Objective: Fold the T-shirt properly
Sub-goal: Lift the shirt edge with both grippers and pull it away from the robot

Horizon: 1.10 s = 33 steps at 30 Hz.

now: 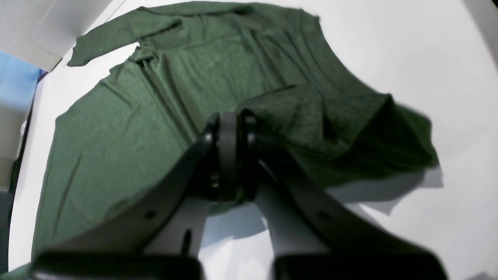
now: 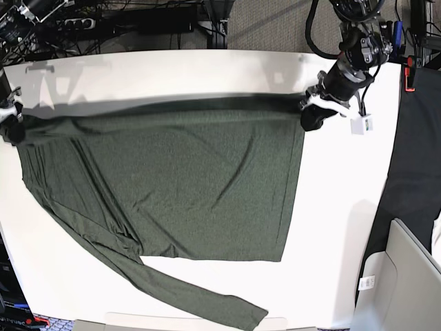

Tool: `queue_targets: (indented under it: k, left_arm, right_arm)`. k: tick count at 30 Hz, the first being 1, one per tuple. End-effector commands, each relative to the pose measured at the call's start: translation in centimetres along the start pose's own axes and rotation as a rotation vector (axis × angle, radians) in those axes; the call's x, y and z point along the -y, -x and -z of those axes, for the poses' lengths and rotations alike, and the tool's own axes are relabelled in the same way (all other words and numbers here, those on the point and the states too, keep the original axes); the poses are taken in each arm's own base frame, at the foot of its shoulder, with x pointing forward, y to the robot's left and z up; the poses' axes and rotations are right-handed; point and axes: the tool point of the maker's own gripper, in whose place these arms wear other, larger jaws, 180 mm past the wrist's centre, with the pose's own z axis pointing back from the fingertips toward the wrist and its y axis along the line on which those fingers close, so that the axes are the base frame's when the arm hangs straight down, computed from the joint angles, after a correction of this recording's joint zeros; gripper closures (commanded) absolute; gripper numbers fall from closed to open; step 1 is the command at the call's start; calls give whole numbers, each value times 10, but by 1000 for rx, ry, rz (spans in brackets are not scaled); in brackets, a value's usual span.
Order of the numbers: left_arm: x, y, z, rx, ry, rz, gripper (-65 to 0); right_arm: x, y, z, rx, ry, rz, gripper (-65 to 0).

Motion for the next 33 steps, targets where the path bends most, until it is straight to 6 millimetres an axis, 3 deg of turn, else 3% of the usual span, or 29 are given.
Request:
queue_targets:
  k: [1, 8, 12, 17, 22, 26, 29, 33]
  left_arm:
    - [11, -10, 3, 26, 35, 12, 0]
    - [18, -20, 24, 18, 65, 20, 0]
    - [21, -30, 32, 33, 76, 19, 0]
    - [11, -27, 44, 11, 62, -12, 0]
    - [11, -28, 48, 9, 62, -20, -11]
    - [10, -28, 48, 9, 60, -17, -80]
    - [10, -29, 46, 13, 59, -14, -98]
    - [5, -32, 44, 11, 47, 3, -98]
  right_arm:
    - [-7, -19, 4, 51, -25, -21, -7]
    - [-4, -15, 30, 43, -40, 57, -7]
    - [-1, -16, 34, 55, -33, 72, -7]
    - [2, -12, 35, 57, -8, 66, -7]
    - [4, -7, 35, 48, 2, 68, -10]
    - [5, -1, 35, 39, 13, 77, -10]
    - [6, 0, 36, 35, 17, 75, -11]
    - [6, 0, 36, 36, 16, 78, -67]
